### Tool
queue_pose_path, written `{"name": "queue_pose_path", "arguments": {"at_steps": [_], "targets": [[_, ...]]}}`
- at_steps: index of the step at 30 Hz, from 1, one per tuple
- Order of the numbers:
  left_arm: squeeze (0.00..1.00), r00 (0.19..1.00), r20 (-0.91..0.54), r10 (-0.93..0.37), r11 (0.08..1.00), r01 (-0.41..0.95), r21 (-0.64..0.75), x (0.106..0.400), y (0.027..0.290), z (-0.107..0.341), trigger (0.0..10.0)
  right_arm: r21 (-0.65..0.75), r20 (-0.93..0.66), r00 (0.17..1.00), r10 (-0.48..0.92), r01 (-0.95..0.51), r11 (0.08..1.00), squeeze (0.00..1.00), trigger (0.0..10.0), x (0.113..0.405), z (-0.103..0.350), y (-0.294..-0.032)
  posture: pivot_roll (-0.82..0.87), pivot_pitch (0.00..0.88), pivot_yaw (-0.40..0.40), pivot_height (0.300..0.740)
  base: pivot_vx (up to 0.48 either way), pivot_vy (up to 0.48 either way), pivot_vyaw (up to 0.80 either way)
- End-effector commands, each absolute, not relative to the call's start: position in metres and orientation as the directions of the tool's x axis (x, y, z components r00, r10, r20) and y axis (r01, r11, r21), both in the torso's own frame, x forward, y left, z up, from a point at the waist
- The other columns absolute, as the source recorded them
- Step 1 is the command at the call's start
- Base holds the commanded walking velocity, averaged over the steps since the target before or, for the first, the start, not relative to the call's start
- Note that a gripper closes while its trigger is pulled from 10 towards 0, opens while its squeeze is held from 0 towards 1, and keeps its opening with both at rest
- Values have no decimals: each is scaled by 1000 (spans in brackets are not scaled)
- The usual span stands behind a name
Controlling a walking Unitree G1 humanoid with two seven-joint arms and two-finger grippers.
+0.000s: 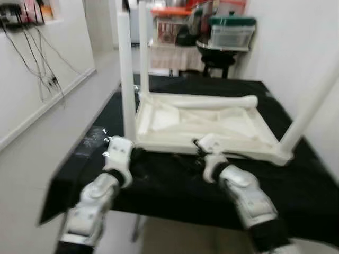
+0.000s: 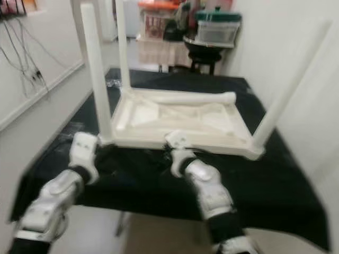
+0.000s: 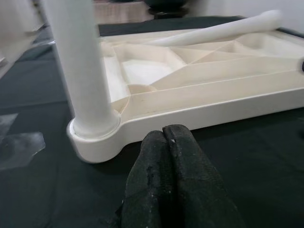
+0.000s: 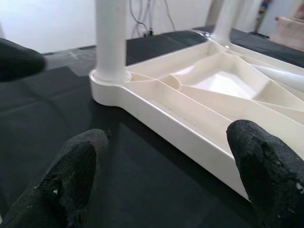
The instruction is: Building children table
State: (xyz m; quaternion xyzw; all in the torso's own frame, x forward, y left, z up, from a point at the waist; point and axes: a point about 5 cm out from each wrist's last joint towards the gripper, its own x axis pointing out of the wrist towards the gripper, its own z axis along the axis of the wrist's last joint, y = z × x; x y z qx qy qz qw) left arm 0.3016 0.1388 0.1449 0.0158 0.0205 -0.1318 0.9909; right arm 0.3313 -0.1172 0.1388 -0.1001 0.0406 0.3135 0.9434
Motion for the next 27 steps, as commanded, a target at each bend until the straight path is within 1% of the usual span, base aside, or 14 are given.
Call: {"name": "queue_pose_path", "arguments": {"at_steps": [1,4,8,11,12,13,14,15,17,18,20,23,25,27], "targets": [[0,965,-36,-261,965,261,16,303,136,146,10000,-193,-170,827,536,-561,805,0,10000,336,138,-125,-120,0,-66,740,0,0,0],[0,965,-34,-260,965,260,8,303,136,147,10000,-200,-174,838,517,-544,815,0,10000,336,138,-126,-123,0,-63,740,0,0,0],[0,965,-26,-263,965,263,-2,303,136,148,10000,-223,-188,872,451,-485,845,0,10000,340,139,-131,-124,0,-62,740,0,0,0],[0,964,-20,-263,965,263,-1,303,135,149,10000,-272,-194,881,431,-471,840,0,10000,343,143,-132,-122,0,-63,740,0,0,0],[0,965,-18,-263,965,263,-2,303,135,149,10000,-295,-211,879,428,-475,829,0,10000,346,145,-131,-114,0,-63,740,0,0,0],[0,965,-16,-262,965,262,-2,302,136,149,10000,-352,-243,867,435,-497,793,0,10000,350,147,-128,-102,0,-59,740,0,0,0],[0,965,-16,-262,965,262,-2,302,136,149,10000,-352,-243,867,435,-497,793,0,10000,350,147,-128,-102,0,-59,740,0,0,0],[0,965,-15,-261,965,261,-3,302,136,149,10000,-388,-265,858,439,-512,766,0,10000,352,148,-126,-99,0,-60,740,0,0,0],[0,967,-7,-253,967,253,9,299,136,151,10000,-430,-349,811,470,-584,688,0,10000,359,151,-122,-77,0,-72,740,0,0,0],[0,967,-7,-253,967,253,9,299,136,151,10000,-430,-349,811,470,-584,688,0,10000,359,151,-122,-77,0,-72,740,0,0,0],[0,971,-1,-237,971,237,17,297,137,152,10000,-456,-445,769,459,-635,623,0,10000,369,153,-124,-67,0,-84,740,0,0,0],[0,974,1,-227,974,227,18,296,138,152,10000,-476,-483,765,426,-638,605,0,10000,375,155,-128,-57,0,-94,740,0,0,0],[0,979,2,-203,979,203,28,292,141,152,10000,-494,-562,756,336,-632,597,0,10000,386,156,-140,-44,0,-104,740,0,0,0],[0,981,7,-192,980,191,45,286,143,153,10000,-487,-611,751,250,-606,630,0,10000,393,160,-153,-37,6,-114,740,0,0,0]]}}
